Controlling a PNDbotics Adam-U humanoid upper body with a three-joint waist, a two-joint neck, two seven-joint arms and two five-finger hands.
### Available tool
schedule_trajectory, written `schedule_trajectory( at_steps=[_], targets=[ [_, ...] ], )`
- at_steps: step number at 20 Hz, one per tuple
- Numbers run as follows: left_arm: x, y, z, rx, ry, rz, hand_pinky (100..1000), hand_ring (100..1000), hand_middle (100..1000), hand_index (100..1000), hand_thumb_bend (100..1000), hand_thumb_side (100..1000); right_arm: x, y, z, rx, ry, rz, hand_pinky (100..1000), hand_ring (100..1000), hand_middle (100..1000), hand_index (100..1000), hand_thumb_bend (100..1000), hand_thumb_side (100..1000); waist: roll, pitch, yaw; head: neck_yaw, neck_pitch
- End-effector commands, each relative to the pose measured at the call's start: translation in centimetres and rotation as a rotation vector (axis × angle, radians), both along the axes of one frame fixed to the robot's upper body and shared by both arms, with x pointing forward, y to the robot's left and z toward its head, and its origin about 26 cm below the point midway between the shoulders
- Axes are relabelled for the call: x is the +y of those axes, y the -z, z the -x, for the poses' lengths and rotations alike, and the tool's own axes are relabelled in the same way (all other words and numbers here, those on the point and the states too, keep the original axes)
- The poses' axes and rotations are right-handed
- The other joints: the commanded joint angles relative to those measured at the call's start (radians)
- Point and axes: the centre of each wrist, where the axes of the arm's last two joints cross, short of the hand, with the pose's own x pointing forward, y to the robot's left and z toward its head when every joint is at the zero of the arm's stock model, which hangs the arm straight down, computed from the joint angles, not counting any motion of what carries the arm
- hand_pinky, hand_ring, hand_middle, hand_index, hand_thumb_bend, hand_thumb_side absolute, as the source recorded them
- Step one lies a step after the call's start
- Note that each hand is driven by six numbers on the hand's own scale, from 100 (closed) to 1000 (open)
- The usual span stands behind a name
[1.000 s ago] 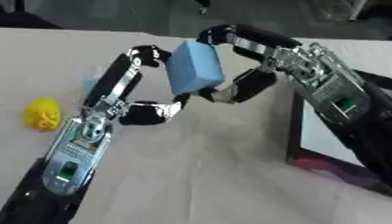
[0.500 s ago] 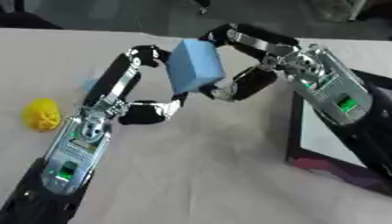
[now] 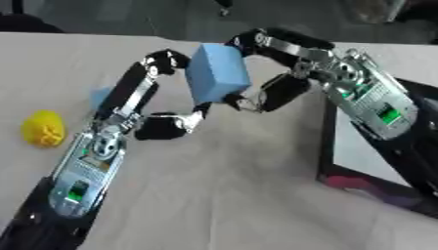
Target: Pick up the objects with one hand, pass them to the other hand, and then place them into the box on the other side of the table.
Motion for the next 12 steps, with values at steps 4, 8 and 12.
schedule_trajectory(
  at_steps=[4,8,12],
  targets=[
    [0.9,0.1,-0.3,0.008,-0.075,0.000,822,841,737,846,448,588,-1.7,-1.8,0.5,-0.035,0.033,-0.015,927,923,614,611,100,100,0.002,-0.029,-0.012,0.001,0.001],
    [1.7,0.6,-0.4,0.026,-0.101,-0.012,823,841,737,842,457,585,-2.7,-2.0,0.9,-0.030,0.052,-0.025,926,921,612,610,100,100,0.006,-0.037,-0.026,0.001,0.009],
    [2.6,1.0,-0.5,0.038,-0.124,-0.011,822,841,735,839,446,579,-3.9,-2.0,1.2,-0.026,0.087,-0.036,925,920,612,610,100,100,0.008,-0.043,-0.039,-0.001,0.016]
  ],
)
